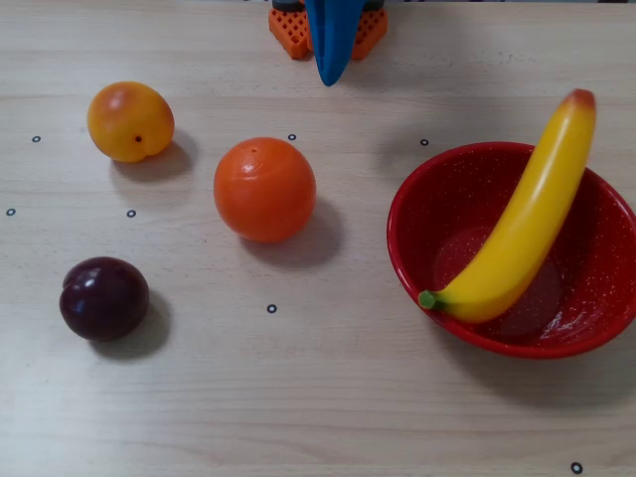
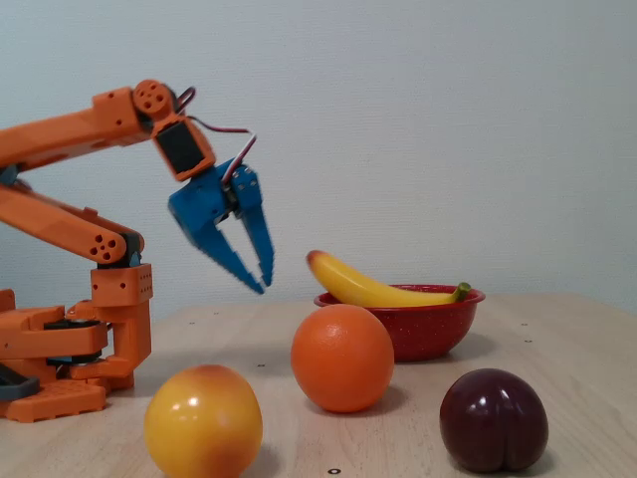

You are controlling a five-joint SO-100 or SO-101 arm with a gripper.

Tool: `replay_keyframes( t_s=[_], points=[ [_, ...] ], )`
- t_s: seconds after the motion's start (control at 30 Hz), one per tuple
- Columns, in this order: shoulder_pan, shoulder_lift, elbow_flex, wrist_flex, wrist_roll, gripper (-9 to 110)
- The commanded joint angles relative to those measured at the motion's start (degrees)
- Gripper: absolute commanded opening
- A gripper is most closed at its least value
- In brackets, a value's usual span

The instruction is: Put banana in the red bowl.

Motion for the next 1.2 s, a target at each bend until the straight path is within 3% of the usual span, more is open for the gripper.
replay_keyframes(
  t_s=[0.0,0.37,1.17],
  points=[
    [0.44,4.39,0.35,0.79,1.49,0],
    [1.23,19.78,16.79,0.26,4.75,0],
    [-0.62,33.93,38.58,-2.46,13.89,0]
  ],
)
